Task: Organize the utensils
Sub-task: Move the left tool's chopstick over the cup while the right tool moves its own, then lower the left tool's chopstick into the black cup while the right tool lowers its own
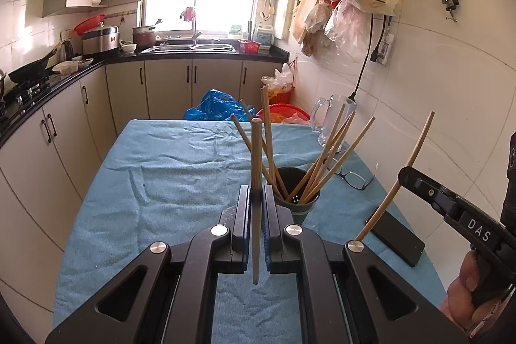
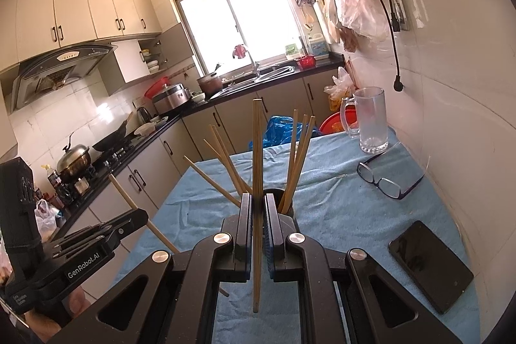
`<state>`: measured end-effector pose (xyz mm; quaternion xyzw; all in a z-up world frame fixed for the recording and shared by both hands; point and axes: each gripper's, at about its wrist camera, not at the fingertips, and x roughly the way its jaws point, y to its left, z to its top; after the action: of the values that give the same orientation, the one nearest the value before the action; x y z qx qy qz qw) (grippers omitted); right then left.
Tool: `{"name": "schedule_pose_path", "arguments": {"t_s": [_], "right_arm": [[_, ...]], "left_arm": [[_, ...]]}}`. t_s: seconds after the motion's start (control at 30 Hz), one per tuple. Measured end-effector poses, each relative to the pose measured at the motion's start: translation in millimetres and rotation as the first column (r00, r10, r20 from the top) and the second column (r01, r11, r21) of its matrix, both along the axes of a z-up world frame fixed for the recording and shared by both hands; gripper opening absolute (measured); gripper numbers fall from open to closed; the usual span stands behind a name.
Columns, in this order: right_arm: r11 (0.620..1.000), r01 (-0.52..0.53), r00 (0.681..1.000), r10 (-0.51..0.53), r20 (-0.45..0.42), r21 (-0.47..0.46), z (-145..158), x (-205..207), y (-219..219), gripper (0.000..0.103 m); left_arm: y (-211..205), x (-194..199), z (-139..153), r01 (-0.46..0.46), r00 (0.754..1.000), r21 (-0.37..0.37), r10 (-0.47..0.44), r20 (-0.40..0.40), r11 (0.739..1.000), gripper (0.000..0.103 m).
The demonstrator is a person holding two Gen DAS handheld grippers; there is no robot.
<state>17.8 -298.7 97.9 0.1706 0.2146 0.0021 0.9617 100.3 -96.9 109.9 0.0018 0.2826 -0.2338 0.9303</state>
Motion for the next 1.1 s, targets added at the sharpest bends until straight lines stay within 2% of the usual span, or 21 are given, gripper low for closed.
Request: {"name": "schedule_pose_path", "arguments": {"t_s": [0.37,0.73,1.1], "right_arm": [[1.000,0.030,0.999,-0.031,0.041,0.007,23,4,-9,0.008],[0.999,0.054,0.994,-0.054,0.100,-0.002,55,9,-12,0.008],[0.998,0.069,0.991,-0.068,0.117,-0.007,67,23,-15,0.008]], "left_arm": [[0,11,29,0.015,1.000,-0.041,-0.014,0.017,0.999,0.006],[-9,15,66,0.025,0.997,-0.066,-0.020,0.076,0.997,0.006],[-22,22,86,0.035,0.994,-0.084,-0.026,0.107,0.996,0.006]]}}
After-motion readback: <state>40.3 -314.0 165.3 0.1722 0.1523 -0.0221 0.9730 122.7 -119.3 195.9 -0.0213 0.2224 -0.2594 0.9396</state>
